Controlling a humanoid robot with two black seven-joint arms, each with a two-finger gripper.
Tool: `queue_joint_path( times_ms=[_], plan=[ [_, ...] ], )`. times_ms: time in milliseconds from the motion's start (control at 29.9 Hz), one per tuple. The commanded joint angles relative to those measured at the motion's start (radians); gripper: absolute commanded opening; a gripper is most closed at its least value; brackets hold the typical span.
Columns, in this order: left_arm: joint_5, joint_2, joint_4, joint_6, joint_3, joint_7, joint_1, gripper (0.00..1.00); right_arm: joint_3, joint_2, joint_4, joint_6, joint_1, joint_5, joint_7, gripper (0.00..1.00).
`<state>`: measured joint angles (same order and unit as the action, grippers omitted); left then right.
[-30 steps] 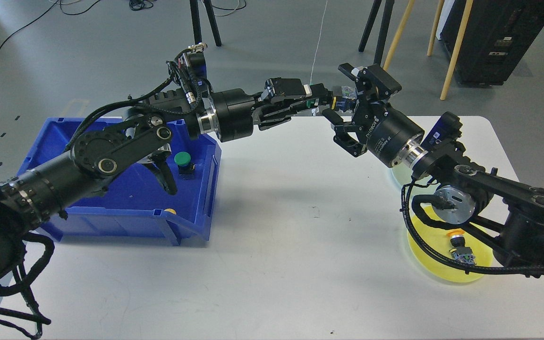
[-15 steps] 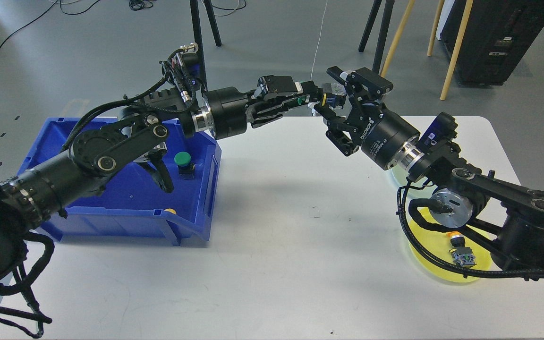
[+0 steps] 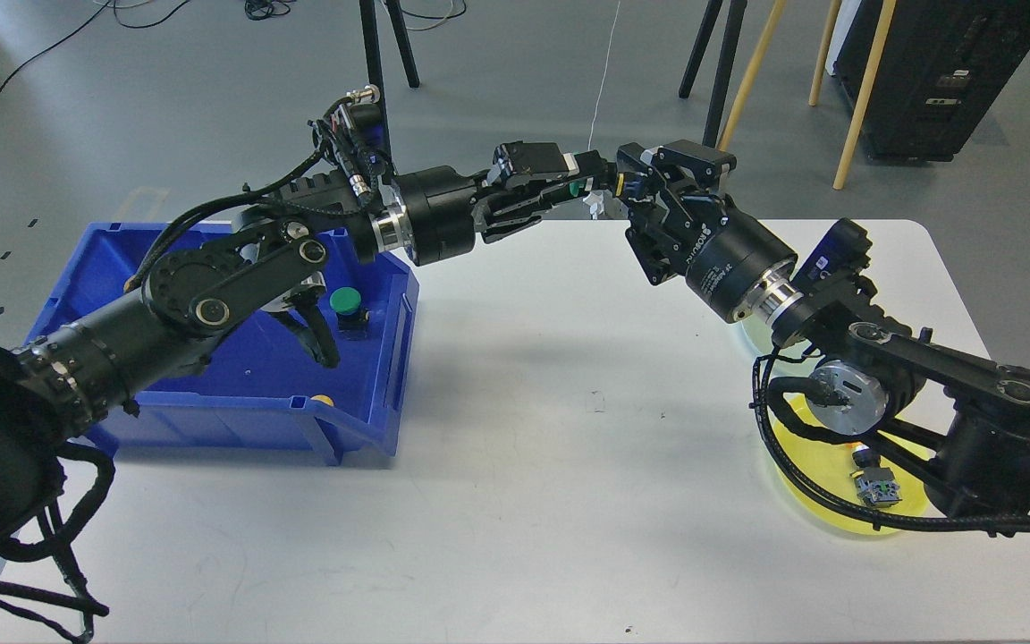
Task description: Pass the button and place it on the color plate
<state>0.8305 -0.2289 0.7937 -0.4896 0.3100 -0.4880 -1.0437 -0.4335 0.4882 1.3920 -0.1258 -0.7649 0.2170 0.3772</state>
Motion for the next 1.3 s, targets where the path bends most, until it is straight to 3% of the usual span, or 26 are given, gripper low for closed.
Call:
queue_joint_path(
  times_ms=[0, 134, 301, 468, 535, 702, 802, 1103, 1203, 1270],
  plan=[
    [-0.121, -0.018, -0.001, 0.001, 0.012, -0.001, -0.003, 0.98, -0.049, -0.002, -0.004, -0.038, 0.044, -0.047, -0.004, 0.01],
    [-0.218, -0.049, -0.001, 0.001, 0.031, -0.001, -0.001, 0.99, -0.163, -0.016, -0.031, -0.121, 0.119, -0.222, -0.018, 0.01],
    [-0.232, -0.05, -0.001, 0.001, 0.032, -0.001, -0.001, 0.99, -0.3, -0.075, -0.223, -0.363, 0.148, -0.695, -0.041, 0.01],
    [-0.232, -0.044, 0.007, 0.001, 0.031, -0.001, -0.001, 0.99, -0.295, -0.114, -0.425, -0.363, 0.154, -0.771, -0.05, 0.01],
    [-0.232, -0.04, 0.007, 0.001, 0.031, -0.001, -0.001, 0.99, -0.292, -0.129, -0.484, -0.363, 0.16, -0.765, -0.079, 0.02],
    [-0.232, -0.039, 0.009, 0.001, 0.031, -0.001, -0.001, 0.99, -0.277, -0.177, -0.596, -0.363, 0.159, -0.728, -0.113, 0.41],
    [-0.232, -0.047, 0.009, 0.001, 0.032, -0.001, 0.001, 0.99, -0.275, -0.178, -0.631, -0.363, 0.153, -0.722, -0.142, 1.0],
    [-0.234, -0.108, 0.009, 0.001, 0.063, -0.001, 0.057, 0.99, -0.275, -0.158, -0.535, -0.279, 0.124, -0.622, -0.147, 1.0],
    [-0.238, -0.147, 0.009, 0.001, 0.099, -0.001, 0.083, 0.99, -0.277, -0.114, -0.44, -0.2, 0.107, -0.5, -0.143, 1.0],
    [-0.257, -0.187, 0.009, 0.001, 0.129, -0.001, 0.105, 0.99, -0.284, -0.051, -0.352, -0.082, 0.096, -0.389, -0.135, 1.0]
  ],
)
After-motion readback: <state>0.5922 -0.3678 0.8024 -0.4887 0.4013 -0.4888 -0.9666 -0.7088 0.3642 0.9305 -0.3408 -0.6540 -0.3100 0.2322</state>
